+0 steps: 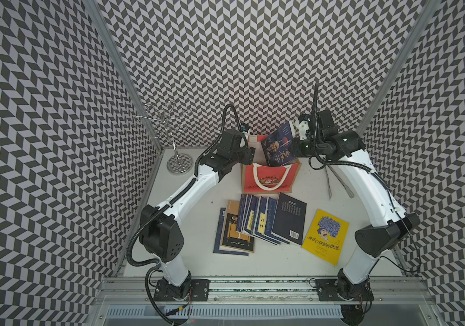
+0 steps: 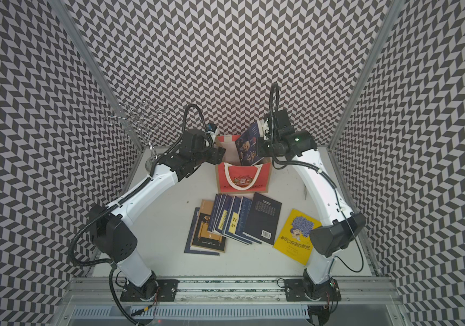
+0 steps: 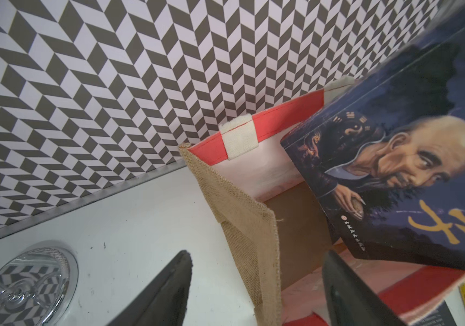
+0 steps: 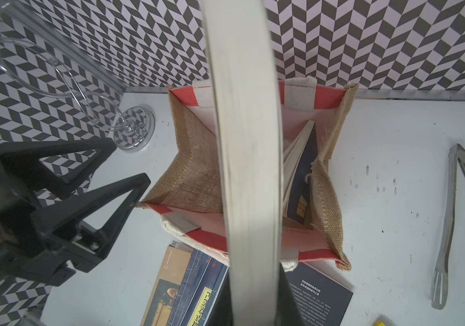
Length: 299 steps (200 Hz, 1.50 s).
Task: Put the books into the canvas bag
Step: Place the book in the canvas bag.
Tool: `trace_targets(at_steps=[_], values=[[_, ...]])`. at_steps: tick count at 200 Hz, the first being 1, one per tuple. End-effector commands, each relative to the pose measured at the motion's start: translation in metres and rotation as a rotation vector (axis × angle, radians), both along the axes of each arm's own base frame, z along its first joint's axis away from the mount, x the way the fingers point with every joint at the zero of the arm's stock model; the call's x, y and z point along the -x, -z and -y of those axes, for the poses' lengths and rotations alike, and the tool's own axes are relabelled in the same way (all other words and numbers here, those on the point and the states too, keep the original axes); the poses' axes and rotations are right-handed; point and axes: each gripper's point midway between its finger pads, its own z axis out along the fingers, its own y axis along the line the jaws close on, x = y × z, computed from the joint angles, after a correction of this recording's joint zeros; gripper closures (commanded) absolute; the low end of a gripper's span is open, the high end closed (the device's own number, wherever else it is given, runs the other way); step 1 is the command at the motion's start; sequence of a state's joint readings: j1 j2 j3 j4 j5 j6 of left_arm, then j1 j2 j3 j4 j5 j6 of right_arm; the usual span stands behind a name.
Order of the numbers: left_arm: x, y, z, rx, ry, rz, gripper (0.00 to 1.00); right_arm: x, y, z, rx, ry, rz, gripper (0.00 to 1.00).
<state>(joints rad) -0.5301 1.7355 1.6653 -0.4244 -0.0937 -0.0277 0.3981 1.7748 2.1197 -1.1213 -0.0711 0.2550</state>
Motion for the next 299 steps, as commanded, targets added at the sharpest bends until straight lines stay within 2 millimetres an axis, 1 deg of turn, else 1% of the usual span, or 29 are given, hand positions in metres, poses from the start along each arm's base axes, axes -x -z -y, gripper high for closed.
trace_targets(at_steps=[1,24,41,56,68,89,97,114,129,162,186,205,222,247,266,278,299], values=[[-0.003,0.003,0.000,-0.038,-0.007,-0.008,0.33,-0.019,-0.007,-0.008,-0.012,0.013,0.066,1.00],[-0.002,0.007,0.000,-0.034,-0.011,-0.021,0.35,-0.027,0.007,-0.003,0.027,0.052,0.065,1.00],[0.002,0.006,-0.005,-0.020,-0.033,-0.018,0.34,-0.035,0.019,0.001,0.060,0.082,0.059,1.00],[0.010,0.002,-0.009,0.006,-0.048,-0.016,0.28,-0.041,0.031,0.001,0.082,0.089,0.043,1.00],[0.021,0.002,-0.013,0.020,-0.054,-0.022,0.26,-0.046,0.038,0.001,0.095,0.096,0.035,1.00],[0.038,-0.001,-0.024,0.046,-0.064,-0.015,0.17,-0.054,0.050,-0.002,0.116,0.105,0.022,1.00],[0.045,-0.004,-0.029,0.052,-0.066,-0.010,0.15,-0.057,0.053,-0.002,0.129,0.113,0.021,1.00],[0.062,-0.010,-0.039,0.073,-0.064,0.006,0.05,-0.065,0.056,0.001,0.162,0.146,0.025,1.00],[0.076,-0.014,-0.048,0.096,-0.052,0.012,0.01,-0.071,0.057,-0.002,0.168,0.156,0.032,1.00],[0.100,-0.012,-0.076,0.129,-0.059,0.019,0.01,-0.079,0.063,-0.010,0.201,0.180,0.059,1.00],[0.112,-0.011,-0.085,0.121,-0.047,0.038,0.01,-0.084,0.078,-0.012,0.232,0.189,0.039,1.00],[0.113,-0.007,-0.092,0.104,-0.063,0.054,0.01,-0.086,0.091,-0.008,0.265,0.205,0.018,1.00],[0.113,-0.003,-0.090,0.104,-0.055,0.049,0.01,-0.087,0.088,-0.007,0.278,0.223,0.028,1.00],[0.111,0.000,-0.082,0.132,-0.025,0.028,0.01,-0.087,0.066,-0.008,0.287,0.242,0.096,1.00],[0.110,0.001,-0.081,0.146,-0.023,0.017,0.01,-0.090,0.052,-0.010,0.274,0.238,0.129,1.00],[0.110,0.001,-0.082,0.150,-0.027,0.020,0.01,-0.091,0.038,-0.011,0.250,0.243,0.153,1.00],[0.109,0.000,-0.086,0.154,-0.033,0.027,0.01,-0.087,0.010,-0.021,0.170,0.199,0.211,1.00]])
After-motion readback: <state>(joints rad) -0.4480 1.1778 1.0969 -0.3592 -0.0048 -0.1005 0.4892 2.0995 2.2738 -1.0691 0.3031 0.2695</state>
